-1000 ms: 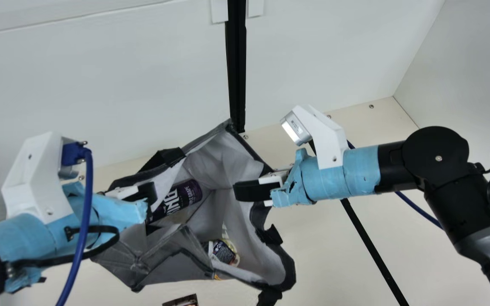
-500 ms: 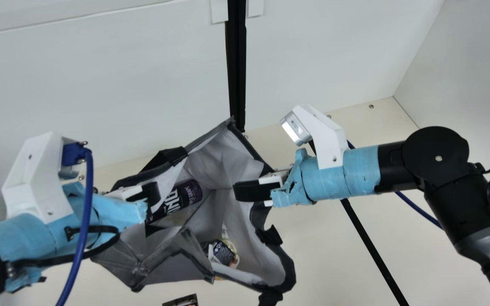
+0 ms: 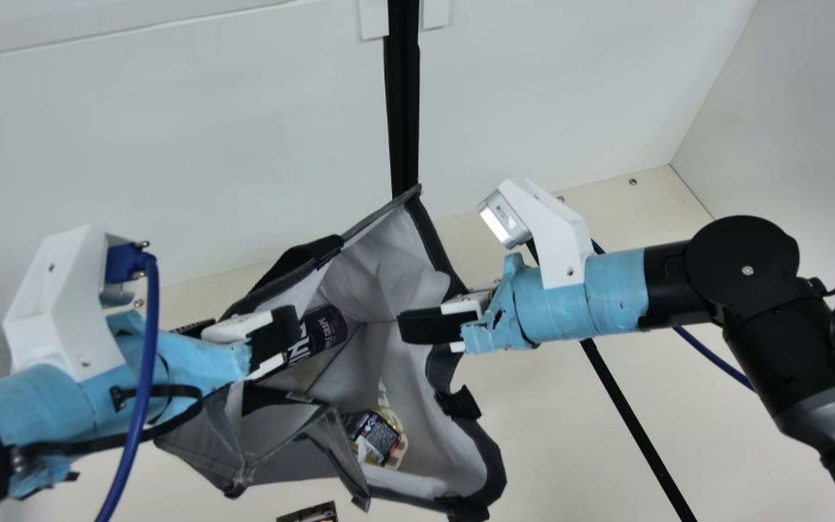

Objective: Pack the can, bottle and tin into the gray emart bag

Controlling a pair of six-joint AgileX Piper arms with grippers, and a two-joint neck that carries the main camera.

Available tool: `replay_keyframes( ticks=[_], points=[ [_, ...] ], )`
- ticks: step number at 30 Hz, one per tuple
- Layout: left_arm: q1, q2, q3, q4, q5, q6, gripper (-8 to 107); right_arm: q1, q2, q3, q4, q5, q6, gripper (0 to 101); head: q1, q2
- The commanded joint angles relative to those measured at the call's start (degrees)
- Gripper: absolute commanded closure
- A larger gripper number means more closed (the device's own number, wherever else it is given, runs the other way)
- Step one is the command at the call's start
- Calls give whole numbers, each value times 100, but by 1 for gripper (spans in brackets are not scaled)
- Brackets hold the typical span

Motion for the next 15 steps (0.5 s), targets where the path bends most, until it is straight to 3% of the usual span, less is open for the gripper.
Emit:
replay_keyframes(
  ticks=[1,15],
  points=[
    [2,-48,10,-50,-62,45,9,0,0,0,0,0,0,101,-130,-14],
    [87,-694,203,-224,-578,201,9,0,0,0,0,0,0,101,-130,-14]
  ],
)
